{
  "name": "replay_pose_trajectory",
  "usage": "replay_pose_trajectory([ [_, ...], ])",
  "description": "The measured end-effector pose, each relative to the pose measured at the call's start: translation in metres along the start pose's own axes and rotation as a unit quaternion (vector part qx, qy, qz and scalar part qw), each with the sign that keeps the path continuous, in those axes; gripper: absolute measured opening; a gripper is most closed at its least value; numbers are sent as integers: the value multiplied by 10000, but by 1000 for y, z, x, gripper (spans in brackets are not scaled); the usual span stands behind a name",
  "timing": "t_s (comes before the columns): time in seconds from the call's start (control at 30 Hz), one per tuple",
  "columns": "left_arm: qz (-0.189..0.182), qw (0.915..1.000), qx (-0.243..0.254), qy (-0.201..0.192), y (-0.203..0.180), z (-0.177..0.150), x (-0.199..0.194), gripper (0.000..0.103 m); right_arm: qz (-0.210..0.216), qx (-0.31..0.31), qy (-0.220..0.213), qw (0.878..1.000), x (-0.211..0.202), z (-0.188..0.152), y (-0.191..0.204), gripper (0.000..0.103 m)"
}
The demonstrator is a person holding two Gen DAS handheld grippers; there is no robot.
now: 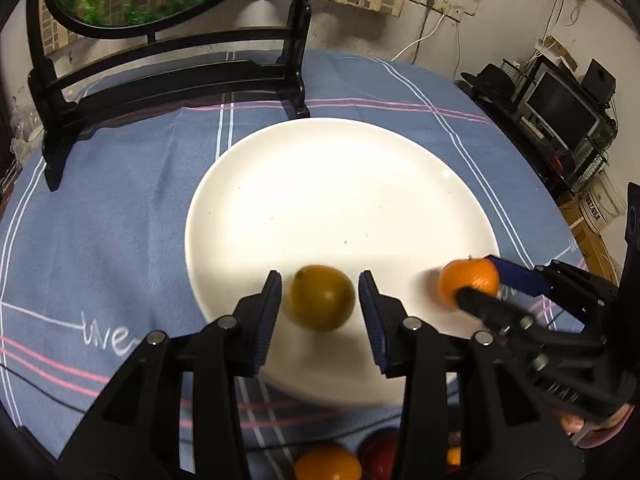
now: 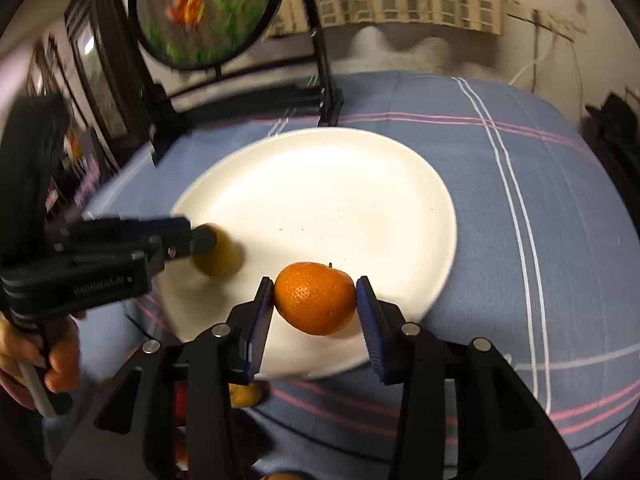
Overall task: Organize fruits
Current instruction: 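Carry both fruits over the white plate and open both tools to release, then grasp a second mandarin from the pile with the right tool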
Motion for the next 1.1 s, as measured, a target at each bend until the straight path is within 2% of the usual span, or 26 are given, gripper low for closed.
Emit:
replay_pose_trajectory([
  [0.1, 120, 9998, 132, 28, -2, 2, 5, 40, -131, -180, 90, 9997, 10, 4, 3, 42],
  [0.2, 167, 9998, 109, 16, 1, -1, 2, 51, -209, -294, 192, 9992, 16, 5, 6, 44],
  [0.27, 196, 9998, -4, -84, 6, -4, -9, 67, -355, -383, 66, 9986, 10, 4, 10, 64],
  [0.3, 179, 9997, -59, -138, 9, -6, -15, 70, -426, -401, -47, 9983, 6, 5, 11, 64],
  [0.43, 227, 9986, -227, -409, 17, -25, -55, 82, -349, -467, -516, 9970, -40, -4, 20, 64],
  [0.5, 342, 9974, -196, -602, 19, -45, -82, 83, -129, -530, -708, 9960, -69, -20, 27, 64],
  [0.57, 463, 9960, -153, -751, 19, -70, -106, 95, 100, -658, -816, 9944, -98, -44, 36, 64],
  [0.7, 588, 9927, -296, -1010, 20, -129, -144, 100, 380, -871, -827, 9920, -134, -97, 52, 64],
  [0.87, 846, 9893, -715, -954, 24, -196, -154, 101, 564, -865, -479, 9935, -144, -154, 74, 64],
  [1.0, 805, 9891, -994, -724, 30, -227, -147, 101, 467, -985, -211, 9938, -131, -178, 89, 64],
  [1.1, 758, 9909, -944, -592, 28, -237, -142, 101, 423, -928, -108, 9947, -124, -184, 91, 65],
])
Point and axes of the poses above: each gripper's, at about its wrist camera, not at the fingertips, and x roughly the way its jaws point, y to its left, z to its top, the point moved 1 cm from there along x, roughly the way its jaws point
